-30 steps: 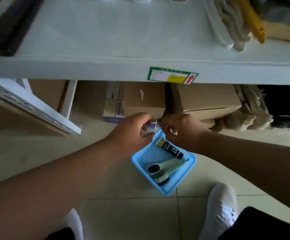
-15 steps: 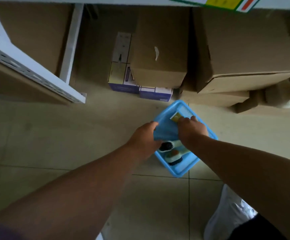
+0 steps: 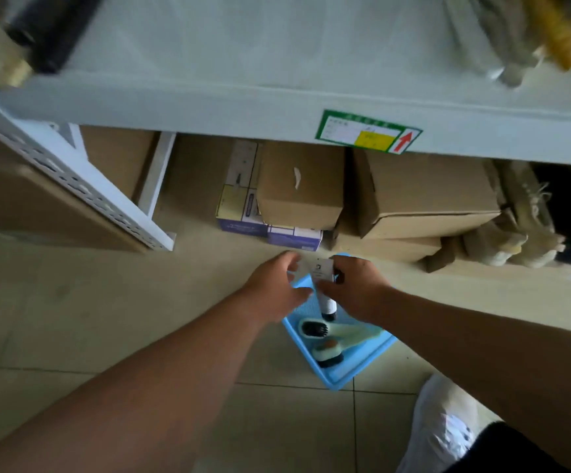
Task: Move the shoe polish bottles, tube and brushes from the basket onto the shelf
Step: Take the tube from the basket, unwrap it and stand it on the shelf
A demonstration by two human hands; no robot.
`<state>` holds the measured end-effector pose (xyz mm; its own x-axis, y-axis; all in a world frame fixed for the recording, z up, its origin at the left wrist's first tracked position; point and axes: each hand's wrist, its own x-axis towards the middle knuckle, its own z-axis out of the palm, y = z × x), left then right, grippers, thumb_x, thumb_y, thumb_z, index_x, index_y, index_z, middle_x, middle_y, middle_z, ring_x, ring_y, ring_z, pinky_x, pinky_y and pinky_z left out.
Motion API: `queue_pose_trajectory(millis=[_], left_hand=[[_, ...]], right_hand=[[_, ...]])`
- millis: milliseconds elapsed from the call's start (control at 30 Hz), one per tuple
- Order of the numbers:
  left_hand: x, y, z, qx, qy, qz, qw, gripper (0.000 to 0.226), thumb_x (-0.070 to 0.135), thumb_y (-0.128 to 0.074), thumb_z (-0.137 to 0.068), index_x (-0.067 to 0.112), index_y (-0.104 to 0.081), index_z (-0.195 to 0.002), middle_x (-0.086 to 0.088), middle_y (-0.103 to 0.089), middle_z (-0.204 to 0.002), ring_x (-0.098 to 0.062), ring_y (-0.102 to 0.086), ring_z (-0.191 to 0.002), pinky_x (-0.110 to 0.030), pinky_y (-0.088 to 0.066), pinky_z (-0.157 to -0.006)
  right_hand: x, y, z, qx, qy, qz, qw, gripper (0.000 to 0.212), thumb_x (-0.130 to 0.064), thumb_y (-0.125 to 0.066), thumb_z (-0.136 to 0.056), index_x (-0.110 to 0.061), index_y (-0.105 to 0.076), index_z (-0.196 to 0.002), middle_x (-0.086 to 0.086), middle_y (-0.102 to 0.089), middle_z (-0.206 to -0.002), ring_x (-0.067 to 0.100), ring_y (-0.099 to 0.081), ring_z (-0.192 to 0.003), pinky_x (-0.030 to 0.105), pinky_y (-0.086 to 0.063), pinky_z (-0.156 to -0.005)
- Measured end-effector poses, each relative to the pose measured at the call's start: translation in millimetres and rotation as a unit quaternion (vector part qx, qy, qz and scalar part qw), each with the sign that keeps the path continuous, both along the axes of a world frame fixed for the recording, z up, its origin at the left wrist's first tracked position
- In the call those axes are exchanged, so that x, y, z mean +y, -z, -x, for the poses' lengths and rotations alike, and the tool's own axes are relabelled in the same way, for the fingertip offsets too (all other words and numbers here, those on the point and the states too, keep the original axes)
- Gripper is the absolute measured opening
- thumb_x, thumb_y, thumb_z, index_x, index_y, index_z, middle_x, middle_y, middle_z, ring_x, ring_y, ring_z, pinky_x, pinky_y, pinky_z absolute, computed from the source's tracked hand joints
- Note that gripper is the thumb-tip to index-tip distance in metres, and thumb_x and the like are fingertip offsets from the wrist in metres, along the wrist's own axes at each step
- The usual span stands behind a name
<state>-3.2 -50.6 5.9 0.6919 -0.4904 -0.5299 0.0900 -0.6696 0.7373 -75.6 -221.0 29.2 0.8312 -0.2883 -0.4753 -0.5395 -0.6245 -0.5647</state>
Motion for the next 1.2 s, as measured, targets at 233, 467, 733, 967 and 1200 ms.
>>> queue_pose_trajectory(millis=[233,467,733,967,1200], left_hand=[[34.2,-141.0,-28.7,0.02,0.052,0.126,0.99,0.021,0.017,-0.082,-0.086,0.013,-0.081,-0.108,-0.007,-0.086,-0.104,-0.023,-0.082,-0.106,-0.046,-0.061,-0.105],[78.1,-271.7,-62.9,-0.104,0.024,0.151,0.983,0.032,0.038,-0.088,-0.081,0.031,-0.084,-0.112,0.009,-0.086,-0.103,-0.012,-0.083,-0.097,-0.047,-0.064,-0.095],[70.9,-306.7,-107.0,-0.423,-0.097,0.062,0.899,0.023,0.042,-0.084,-0.085,0.023,-0.082,-0.098,0.012,-0.082,-0.088,-0.001,-0.074,-0.073,-0.01,-0.051,-0.064],[50.3,-300.6,-145.1,-0.478,-0.188,-0.031,0.858,0.027,0.045,-0.074,-0.089,0.021,-0.069,-0.077,0.007,-0.065,-0.063,-0.005,-0.055,-0.053,-0.021,-0.029,-0.047],[42.1,-295.9,-173.6,-0.494,-0.197,-0.012,0.847,0.036,0.053,-0.078,-0.087,0.018,-0.074,-0.089,0.005,-0.075,-0.079,-0.015,-0.072,-0.072,-0.034,-0.062,-0.066]], right_hand=[[26.3,-161.1,-28.7,-0.108,-0.004,-0.102,0.989,0.02,-0.031,-0.085,-0.076,-0.032,-0.077,-0.094,0.004,-0.08,-0.088,0.033,-0.076,-0.081,0.054,-0.063,-0.075],[44.8,-299.6,-63.0,-0.199,-0.068,-0.154,0.966,0.015,-0.016,-0.078,-0.092,-0.025,-0.078,-0.104,-0.006,-0.08,-0.08,0.006,-0.071,-0.058,0.027,-0.059,-0.06],[81.4,-385.0,-135.2,-0.274,-0.079,0.083,0.955,0.054,-0.077,-0.068,-0.077,-0.03,-0.07,-0.103,-0.007,-0.074,-0.089,0.007,-0.075,-0.062,0.028,-0.059,-0.059],[100.8,-379.2,-196.3,-0.296,-0.124,0.23,0.919,0.029,-0.021,-0.059,-0.092,-0.024,-0.071,-0.118,0.002,-0.072,-0.104,0.022,-0.066,-0.088,0.03,-0.055,-0.073],[90.5,-368.7,-230.6,-0.356,-0.133,0.245,0.892,0.01,-0.022,-0.068,-0.091,-0.022,-0.077,-0.095,-0.005,-0.069,-0.084,0.016,-0.062,-0.08,0.017,-0.044,-0.06]])
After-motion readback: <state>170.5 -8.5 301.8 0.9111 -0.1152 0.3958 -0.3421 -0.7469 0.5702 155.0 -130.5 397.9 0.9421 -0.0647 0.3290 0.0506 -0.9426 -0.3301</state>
